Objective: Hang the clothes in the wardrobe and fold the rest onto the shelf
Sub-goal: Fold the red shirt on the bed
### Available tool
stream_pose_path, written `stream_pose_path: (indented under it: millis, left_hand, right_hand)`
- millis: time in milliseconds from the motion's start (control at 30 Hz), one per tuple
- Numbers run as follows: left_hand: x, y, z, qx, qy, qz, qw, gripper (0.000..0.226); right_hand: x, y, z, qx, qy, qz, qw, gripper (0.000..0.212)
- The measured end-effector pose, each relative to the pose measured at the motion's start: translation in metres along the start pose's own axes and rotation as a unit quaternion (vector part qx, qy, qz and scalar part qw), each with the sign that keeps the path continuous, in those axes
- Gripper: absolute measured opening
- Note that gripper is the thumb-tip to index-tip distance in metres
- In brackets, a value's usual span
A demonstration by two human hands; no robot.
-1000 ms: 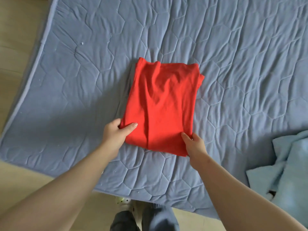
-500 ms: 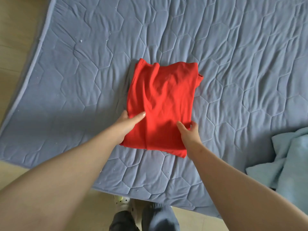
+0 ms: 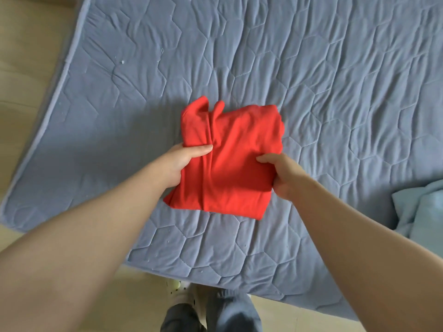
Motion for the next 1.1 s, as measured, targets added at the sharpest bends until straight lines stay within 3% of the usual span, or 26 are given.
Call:
stream_pose_path:
  millis: [100, 267, 400, 533, 633, 733, 833, 933, 1067, 1100]
  left_hand:
    - [-0.030, -0.024, 0.006, 0.018, -0.018, 0.071, 0.997, 0.023]
    - [-0.087, -0.069, 0.024, 0.058, 0.001, 0.198, 0.978, 0.047]
    - [-0.092, -0.093, 0.023, 0.090, -0.001, 0.216, 0.972, 0.051]
    - [-0.044, -0.087, 0.009, 0.068, -0.042, 0.149, 0.986, 0.052]
    - [0.022, -0.077, -0.008, -0.029, 0.064, 0.069, 0.995, 0.037]
    - [0.077, -0.071, -0.018, -0.101, 0.163, 0.030, 0.981, 0.032]
    - [0.090, -0.068, -0.015, -0.126, 0.198, 0.065, 0.970, 0.031]
    - [0.077, -0.069, -0.006, -0.133, 0.198, 0.132, 0.962, 0.029]
    - [0.048, -0.067, 0.004, -0.138, 0.171, 0.223, 0.950, 0.018]
    - [0.043, -0.064, 0.006, -0.142, 0.161, 0.228, 0.950, 0.015]
  right_hand:
    - [0.022, -0.024, 0.005, 0.022, 0.015, -0.052, 0.998, 0.025]
    - [0.077, -0.067, 0.013, 0.062, 0.166, -0.155, 0.972, 0.018]
    - [0.088, -0.086, 0.004, 0.049, 0.109, -0.204, 0.972, 0.012]
    - [0.043, -0.078, -0.016, -0.013, -0.029, -0.173, 0.984, 0.029]
    - [-0.024, -0.074, -0.028, -0.025, -0.118, -0.080, 0.989, 0.044]
    - [-0.085, -0.079, -0.034, -0.008, -0.167, 0.022, 0.986, 0.029]
    - [-0.103, -0.076, -0.036, -0.016, -0.124, 0.028, 0.992, 0.019]
    - [-0.093, -0.069, -0.033, -0.040, -0.083, -0.019, 0.996, 0.024]
    - [-0.075, -0.061, -0.036, -0.118, -0.030, -0.073, 0.990, 0.003]
    - [-0.074, -0.059, -0.039, -0.144, -0.020, -0.078, 0.986, 0.006]
Point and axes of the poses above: each hand's wrist, its own y-axis towards the middle knuckle, its own z-axis out of the palm, x = y × z, the point moved 4 cm from there along y, towards the middle knuckle, and after that the axes turned 7 degrees about -y, right-handed, at the moved point
